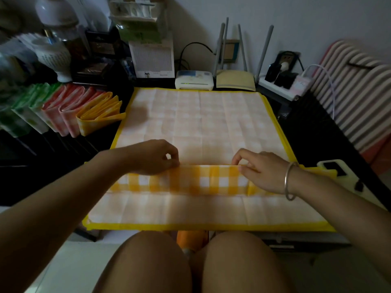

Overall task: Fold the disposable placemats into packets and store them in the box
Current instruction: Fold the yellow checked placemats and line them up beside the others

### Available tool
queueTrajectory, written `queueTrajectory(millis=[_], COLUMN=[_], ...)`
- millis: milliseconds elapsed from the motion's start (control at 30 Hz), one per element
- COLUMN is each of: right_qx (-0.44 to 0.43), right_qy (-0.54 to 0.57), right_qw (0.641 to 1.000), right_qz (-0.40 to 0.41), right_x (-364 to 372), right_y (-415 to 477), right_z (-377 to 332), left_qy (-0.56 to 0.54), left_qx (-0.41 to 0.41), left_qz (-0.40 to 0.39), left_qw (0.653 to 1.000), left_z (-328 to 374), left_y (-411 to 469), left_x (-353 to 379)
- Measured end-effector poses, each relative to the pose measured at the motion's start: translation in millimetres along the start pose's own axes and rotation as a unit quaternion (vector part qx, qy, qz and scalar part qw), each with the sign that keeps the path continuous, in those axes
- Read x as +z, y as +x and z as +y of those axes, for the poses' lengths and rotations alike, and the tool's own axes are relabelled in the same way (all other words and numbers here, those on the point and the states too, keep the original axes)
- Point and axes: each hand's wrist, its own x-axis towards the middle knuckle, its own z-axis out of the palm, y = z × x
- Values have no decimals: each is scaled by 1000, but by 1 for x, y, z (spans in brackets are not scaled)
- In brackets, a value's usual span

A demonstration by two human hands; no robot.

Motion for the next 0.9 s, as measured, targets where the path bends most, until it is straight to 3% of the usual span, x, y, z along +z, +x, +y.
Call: queueTrajectory(millis=[100,233,333,500,900], right_qx=[11,-20,-17,0,13], right_qy=[-50,-122,-120,-56,-11], right_qw=[999,990,988,978,973], right_qz=[0,72,100,199,230], right_x=[3,15,32,60,63], right_y=[11,20,26,24,27], right_z=[7,12,18,22,27], left_qy=[48,132,167,192,121], left_qx=[8,16,19,90,93], left_qz=[22,92,155,268,317], left_qw=[999,987,974,940,936], left_z=[-2,-13,-21,-35,-43], left_y=[11,21,26,26,25], left_x=[1,18,37,64,77])
